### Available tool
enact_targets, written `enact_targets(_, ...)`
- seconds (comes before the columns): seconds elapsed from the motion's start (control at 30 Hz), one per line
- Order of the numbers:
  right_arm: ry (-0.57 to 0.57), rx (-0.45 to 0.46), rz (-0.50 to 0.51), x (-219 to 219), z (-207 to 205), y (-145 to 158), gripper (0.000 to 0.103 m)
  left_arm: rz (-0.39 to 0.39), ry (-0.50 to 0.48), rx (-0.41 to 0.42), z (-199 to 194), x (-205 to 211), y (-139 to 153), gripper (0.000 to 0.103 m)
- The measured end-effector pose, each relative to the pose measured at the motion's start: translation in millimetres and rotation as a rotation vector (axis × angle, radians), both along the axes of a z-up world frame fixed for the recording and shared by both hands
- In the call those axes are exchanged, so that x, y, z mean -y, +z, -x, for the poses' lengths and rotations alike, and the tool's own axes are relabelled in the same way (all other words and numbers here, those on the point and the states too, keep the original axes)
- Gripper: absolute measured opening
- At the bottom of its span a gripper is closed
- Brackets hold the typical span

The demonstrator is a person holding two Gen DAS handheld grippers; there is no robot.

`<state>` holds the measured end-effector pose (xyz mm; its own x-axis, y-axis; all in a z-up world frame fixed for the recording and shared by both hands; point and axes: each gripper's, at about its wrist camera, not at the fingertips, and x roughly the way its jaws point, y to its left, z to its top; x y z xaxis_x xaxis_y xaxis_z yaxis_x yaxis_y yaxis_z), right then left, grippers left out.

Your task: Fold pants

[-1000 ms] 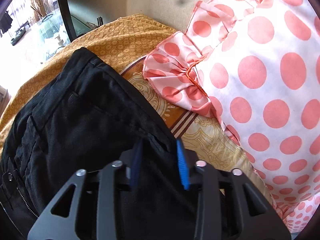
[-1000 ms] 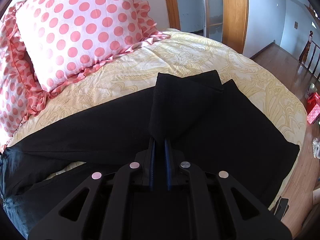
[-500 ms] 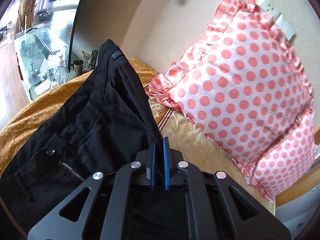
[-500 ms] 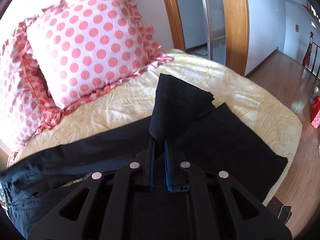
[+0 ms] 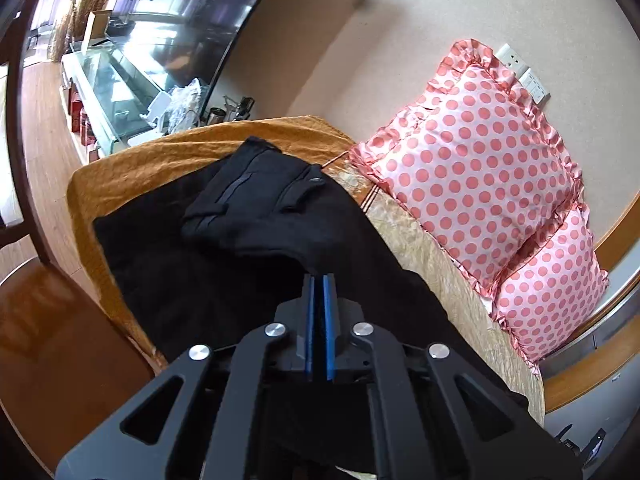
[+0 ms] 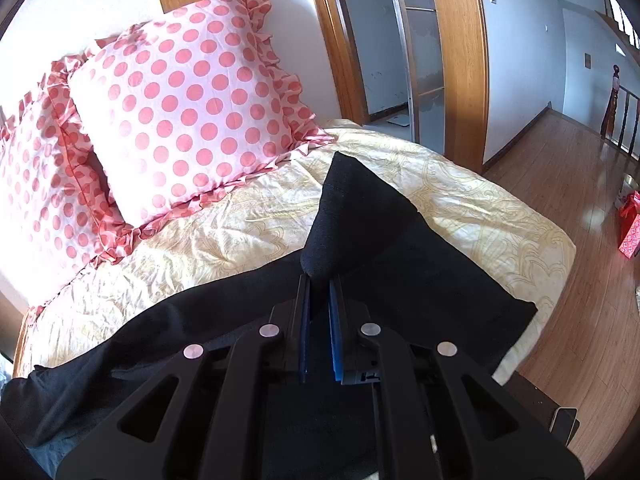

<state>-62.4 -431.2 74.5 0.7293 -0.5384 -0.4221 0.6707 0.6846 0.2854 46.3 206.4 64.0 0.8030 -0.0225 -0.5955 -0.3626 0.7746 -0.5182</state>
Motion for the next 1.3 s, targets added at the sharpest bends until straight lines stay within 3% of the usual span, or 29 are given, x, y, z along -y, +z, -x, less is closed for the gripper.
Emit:
enact_targets(0.13, -0.017, -0.019, 0.011, -4.7, 11.4, -7.3, 0.009, -0.056, 0.066, 0.001, 25.4, -7.2, -13.0, 0.0)
enact_targets(0.17, -0.016, -0.033, -0.004, -2.3, 10.5, -13.0, 0.009, -0.04, 0.06, -0.011, 25.5, -11.4, -18.0, 0.007)
enact_targets(0.2, -0.014, -0.039, -0.02, 0.3, 9.5, -16.7, 0.009, 0.03, 0.034, -0.025, 20.9, -19.0, -26.9, 0.016)
enact_targets(0.27, -0.007, -0.041, -0.048, 3.4, 8.5, -23.3, 0.009, 0.143, 0.012, -0.025, 13.4, -27.1, -34.3, 0.064)
enact_targets(0.3, -0.008, -0.044, -0.04, 2.2, 7.9, -24.2, 0.009, 0.207, -0.002, -0.013, 5.7, -32.8, -37.1, 0.07)
enact_targets(0.37, -0.008, -0.049, -0.023, -1.5, 7.4, -24.0, 0.009, 0.282, -0.018, -0.015, -13.1, -39.5, -40.4, 0.071)
enact_targets(0.5, -0.009, -0.05, -0.002, -5.5, 8.1, -21.0, 0.009, 0.424, -0.043, -0.047, -46.0, -42.9, -51.8, 0.071)
enact_targets(0.63, -0.011, -0.061, 0.013, -5.8, 6.6, -19.8, 0.009, 0.585, -0.015, -0.014, -61.1, -54.9, -63.3, 0.071)
enact_targets(0.73, -0.013, -0.074, 0.02, -6.5, 3.9, -20.6, 0.009, 0.636, 0.008, 0.012, -67.5, -60.9, -65.5, 0.071)
enact_targets(0.83, -0.012, -0.076, 0.022, -7.1, 1.7, -20.0, 0.009, 0.649, 0.061, -0.016, -77.1, -69.3, -75.0, 0.07)
enact_targets(0.9, -0.012, -0.076, 0.024, -7.8, 0.7, -19.7, 0.009, 0.685, 0.101, -0.028, -78.6, -75.2, -86.6, 0.049)
enact_targets(0.93, -0.013, -0.077, 0.024, -7.9, 0.3, -19.6, 0.009, 0.682, 0.114, -0.029, -77.2, -77.9, -89.4, 0.032)
enact_targets(1.03, -0.013, -0.081, 0.02, -6.8, -0.3, -20.8, 0.009, 0.576, 0.126, -0.015, -69.7, -81.4, -81.3, 0.01)
enact_targets(1.2, -0.017, -0.062, 0.026, -6.4, 1.1, -16.9, 0.009, 0.359, 0.144, 0.034, -39.9, -91.7, -36.2, 0.006)
enact_targets(1.3, -0.026, -0.038, 0.041, -6.0, 5.4, -9.0, 0.009, 0.286, 0.144, 0.049, -23.0, -99.8, -13.2, 0.005)
